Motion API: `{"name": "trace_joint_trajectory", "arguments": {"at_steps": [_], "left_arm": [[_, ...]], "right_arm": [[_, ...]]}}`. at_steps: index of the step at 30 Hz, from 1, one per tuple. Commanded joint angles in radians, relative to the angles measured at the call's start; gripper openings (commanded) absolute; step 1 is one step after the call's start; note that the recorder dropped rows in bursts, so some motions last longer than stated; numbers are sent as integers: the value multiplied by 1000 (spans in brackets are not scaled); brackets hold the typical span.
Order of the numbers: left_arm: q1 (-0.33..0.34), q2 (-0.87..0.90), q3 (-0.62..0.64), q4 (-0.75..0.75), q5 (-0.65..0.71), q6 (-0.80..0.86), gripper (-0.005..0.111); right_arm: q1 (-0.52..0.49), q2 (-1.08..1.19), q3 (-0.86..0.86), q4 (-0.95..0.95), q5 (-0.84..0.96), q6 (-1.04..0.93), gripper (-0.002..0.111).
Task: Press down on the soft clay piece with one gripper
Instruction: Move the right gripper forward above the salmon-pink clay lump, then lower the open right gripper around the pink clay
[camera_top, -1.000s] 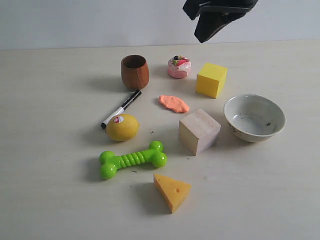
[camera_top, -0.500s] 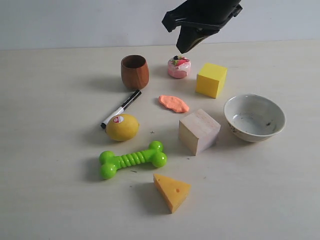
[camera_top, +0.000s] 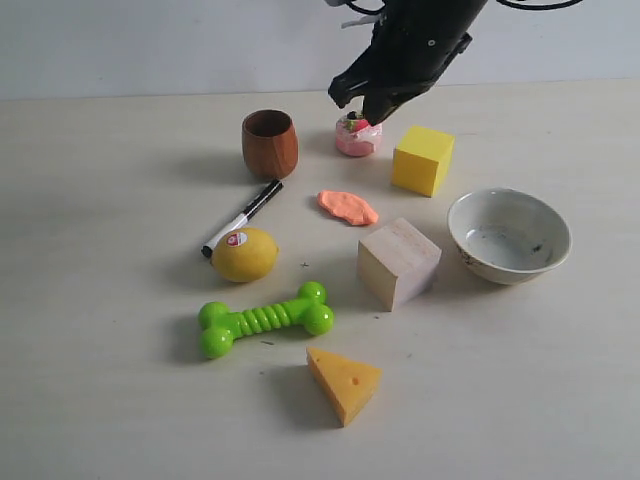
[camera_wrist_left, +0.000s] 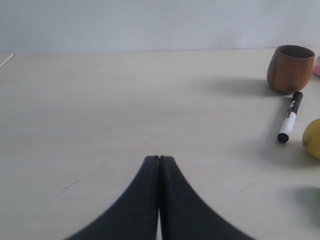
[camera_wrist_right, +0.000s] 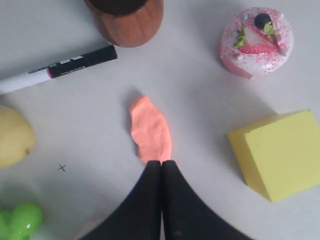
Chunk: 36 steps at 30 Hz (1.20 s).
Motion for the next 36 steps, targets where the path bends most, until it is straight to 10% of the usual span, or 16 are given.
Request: {"name": "trace_joint_trajectory", "arguments": {"at_steps": [1, 36], "left_arm": [[-4, -6, 0, -2, -7, -1, 0], [-4, -6, 0, -2, -7, -1, 0]], "right_arm": [[2, 70, -76, -23, 40, 12, 0], [2, 347, -251, 61, 114, -73, 0]]}}
